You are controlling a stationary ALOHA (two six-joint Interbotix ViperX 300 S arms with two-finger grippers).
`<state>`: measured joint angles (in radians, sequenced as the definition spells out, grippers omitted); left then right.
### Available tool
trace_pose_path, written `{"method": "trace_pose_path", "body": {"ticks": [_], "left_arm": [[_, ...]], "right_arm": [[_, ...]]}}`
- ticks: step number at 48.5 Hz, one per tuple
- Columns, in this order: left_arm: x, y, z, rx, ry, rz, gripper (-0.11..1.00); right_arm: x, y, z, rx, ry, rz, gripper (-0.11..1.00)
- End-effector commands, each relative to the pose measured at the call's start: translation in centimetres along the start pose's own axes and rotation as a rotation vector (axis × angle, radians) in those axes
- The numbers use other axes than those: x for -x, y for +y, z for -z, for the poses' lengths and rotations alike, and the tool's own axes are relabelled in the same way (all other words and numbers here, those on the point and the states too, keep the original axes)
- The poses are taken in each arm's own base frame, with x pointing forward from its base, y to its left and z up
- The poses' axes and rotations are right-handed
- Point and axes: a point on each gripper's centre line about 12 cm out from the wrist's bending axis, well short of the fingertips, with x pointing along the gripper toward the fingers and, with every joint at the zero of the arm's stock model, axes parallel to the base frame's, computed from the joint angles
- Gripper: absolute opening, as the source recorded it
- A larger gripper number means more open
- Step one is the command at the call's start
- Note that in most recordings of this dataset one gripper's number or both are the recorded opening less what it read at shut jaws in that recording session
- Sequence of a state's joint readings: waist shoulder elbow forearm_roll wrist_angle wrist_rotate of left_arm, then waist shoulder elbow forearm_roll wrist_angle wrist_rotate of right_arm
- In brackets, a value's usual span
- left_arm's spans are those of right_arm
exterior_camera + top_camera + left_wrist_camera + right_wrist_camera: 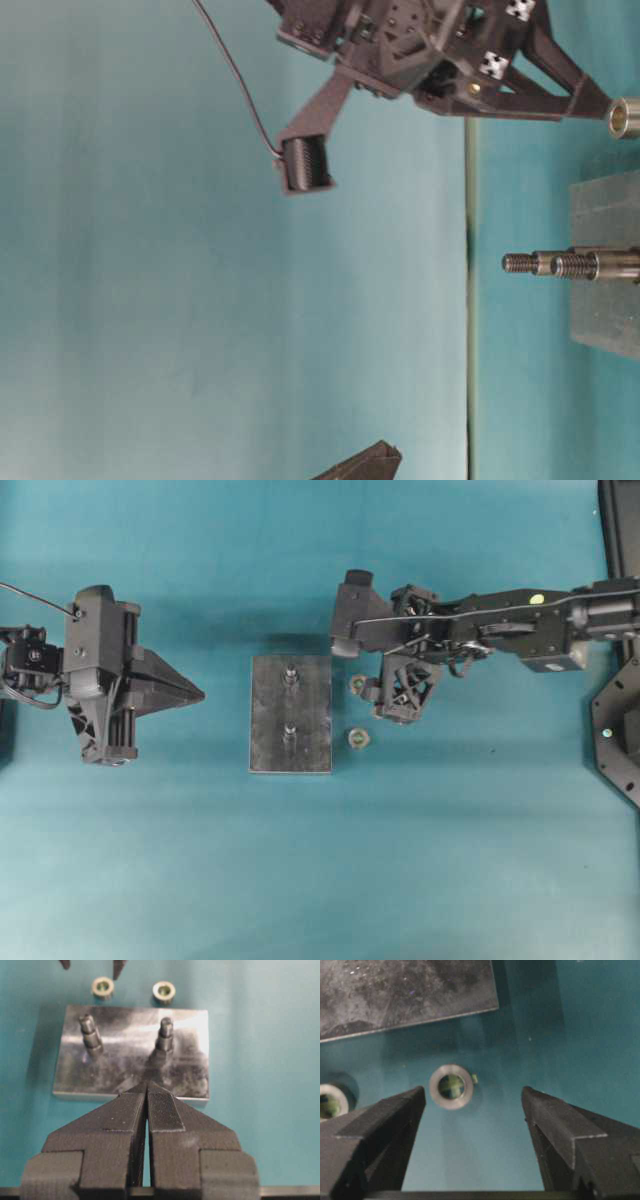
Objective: Insert the washer onto the shaft.
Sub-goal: 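Lower the open right gripper over the upper silver washer, then close the right gripper on the upper washer and lift it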
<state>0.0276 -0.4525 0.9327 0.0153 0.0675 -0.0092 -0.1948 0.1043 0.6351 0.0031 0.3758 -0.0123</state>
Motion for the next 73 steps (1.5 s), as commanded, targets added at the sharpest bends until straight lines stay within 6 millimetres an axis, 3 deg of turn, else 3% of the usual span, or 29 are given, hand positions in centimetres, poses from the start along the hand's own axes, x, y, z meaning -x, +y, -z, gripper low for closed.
{"method": "trace_pose_path", "body": {"ticks": [1,29,51,57,73], "left_arm": [[0.1,0.0,-0.6,-0.002,-0.018,-0.001,0.0],[-0.1,0.0,-0.2,-0.004,-0.006,-0.001,0.0],[-0.6,0.0,0.2,-0.004,0.009,-0.001,0.0],[-0.6,0.0,0.3,-0.004,0.014,-0.001,0.0],[-1.0,0.0,0.5,-0.001,0.026,-0.001,0.0]], "right_arm": [[0.3,0.3,-1.1,0.02,-0.029,-0.003,0.82],[-1.5,0.9,-0.7,0.039,0.014,-0.01,0.74],[-1.4,1.0,-0.2,0.027,0.063,-0.011,0.33],[-0.7,1.0,-1.0,0.028,0.047,-0.011,0.33],[4.1,1.1,-4.7,0.042,-0.008,-0.008,0.33]]}}
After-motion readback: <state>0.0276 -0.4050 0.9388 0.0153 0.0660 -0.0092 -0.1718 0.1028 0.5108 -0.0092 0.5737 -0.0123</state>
